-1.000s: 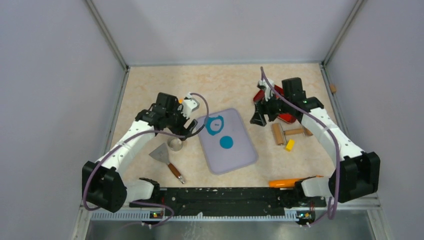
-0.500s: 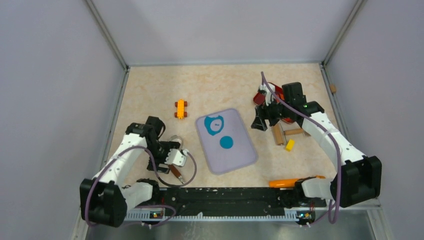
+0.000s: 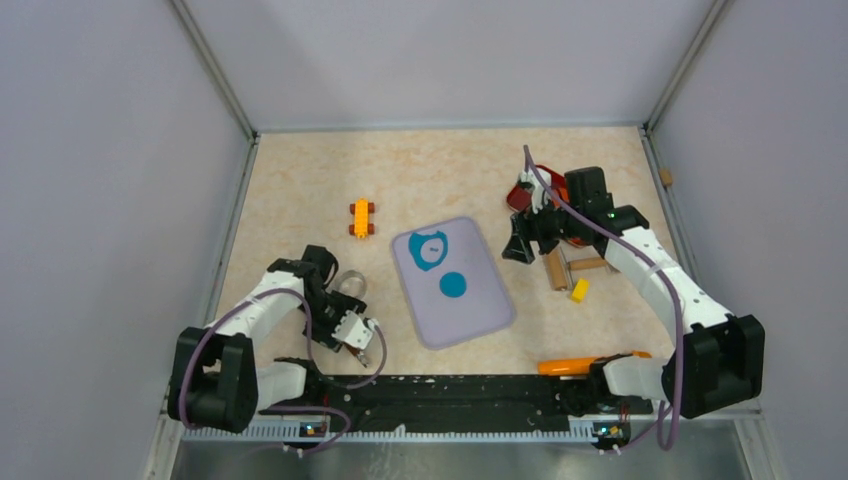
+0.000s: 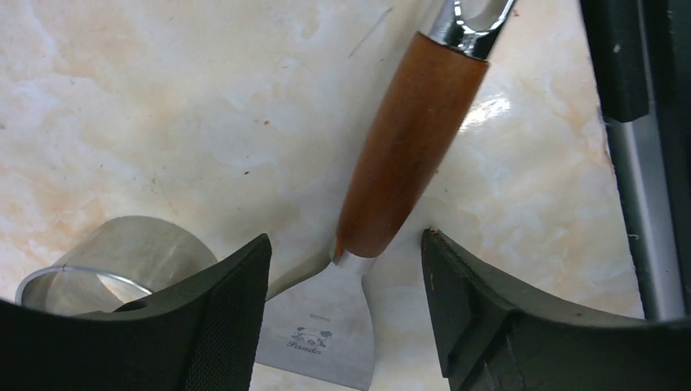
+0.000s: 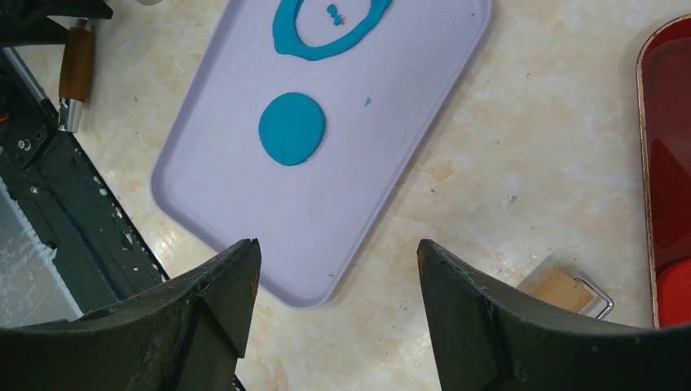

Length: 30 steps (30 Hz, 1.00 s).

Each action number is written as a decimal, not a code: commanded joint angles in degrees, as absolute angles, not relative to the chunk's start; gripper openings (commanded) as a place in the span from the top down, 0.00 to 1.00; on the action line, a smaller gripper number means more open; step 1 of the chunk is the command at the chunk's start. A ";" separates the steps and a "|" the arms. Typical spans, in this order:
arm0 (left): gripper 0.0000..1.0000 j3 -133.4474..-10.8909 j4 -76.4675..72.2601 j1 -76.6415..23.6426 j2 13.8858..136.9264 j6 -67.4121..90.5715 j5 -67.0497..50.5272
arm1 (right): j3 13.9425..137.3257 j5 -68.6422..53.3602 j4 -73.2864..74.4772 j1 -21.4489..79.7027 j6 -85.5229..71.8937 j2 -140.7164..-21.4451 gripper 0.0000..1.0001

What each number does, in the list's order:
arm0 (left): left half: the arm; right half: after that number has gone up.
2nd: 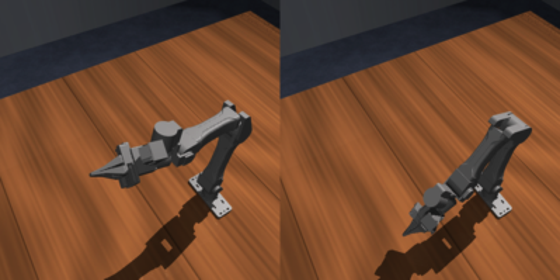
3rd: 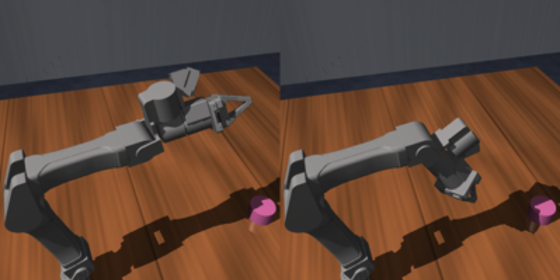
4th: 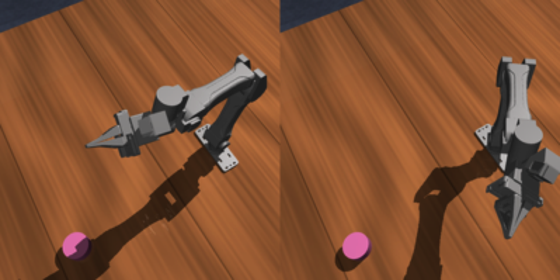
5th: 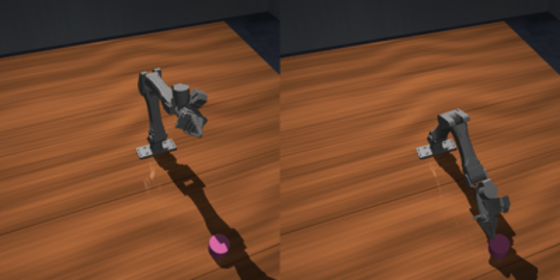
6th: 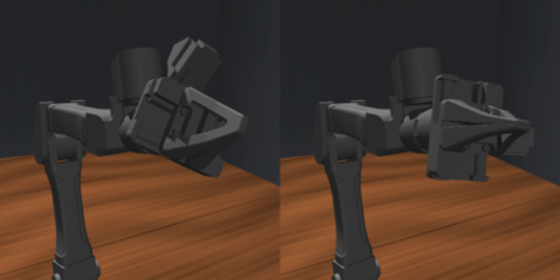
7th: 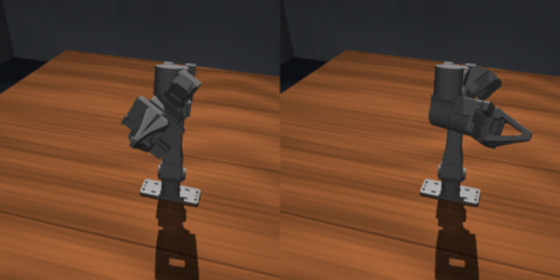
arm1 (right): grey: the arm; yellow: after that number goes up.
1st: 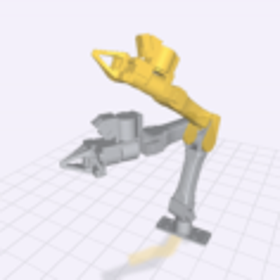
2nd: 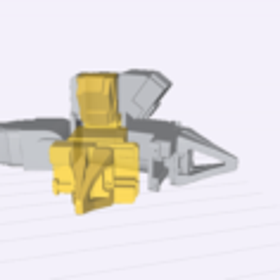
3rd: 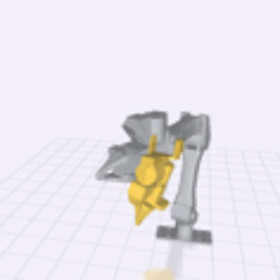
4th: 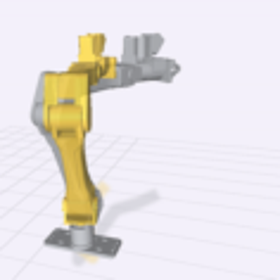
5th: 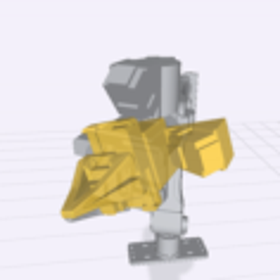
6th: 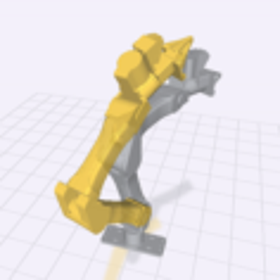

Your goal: Roll out the dumpling wrappers from the dough

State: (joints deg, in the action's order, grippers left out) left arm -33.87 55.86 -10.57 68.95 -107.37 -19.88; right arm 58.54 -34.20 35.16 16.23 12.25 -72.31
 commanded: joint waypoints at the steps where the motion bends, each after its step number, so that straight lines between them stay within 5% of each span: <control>1: 0.35 -32.09 56.29 -11.00 70.68 -113.82 -19.53 | 59.44 -34.32 33.60 16.16 12.29 -71.13 0.28; 4: 0.47 -32.05 59.75 -11.07 70.89 -115.00 -18.23 | 60.82 -34.38 34.56 16.11 12.83 -71.87 0.28; 8: 0.76 -30.83 62.88 -11.07 68.49 -114.95 -16.75 | 62.29 -34.79 35.42 16.14 13.18 -73.28 0.28; 15: 1.00 -37.08 75.15 -11.07 60.83 -110.16 -24.25 | 65.95 -34.74 36.79 16.10 13.10 -74.47 0.28; 21: 1.00 -49.82 79.59 -11.50 57.61 -98.31 -36.91 | 71.25 -38.27 40.42 16.16 10.26 -76.35 0.28; 30: 1.00 -61.27 42.06 -25.43 69.46 -45.29 -39.84 | 73.65 -44.89 31.11 16.15 -6.62 -81.10 0.23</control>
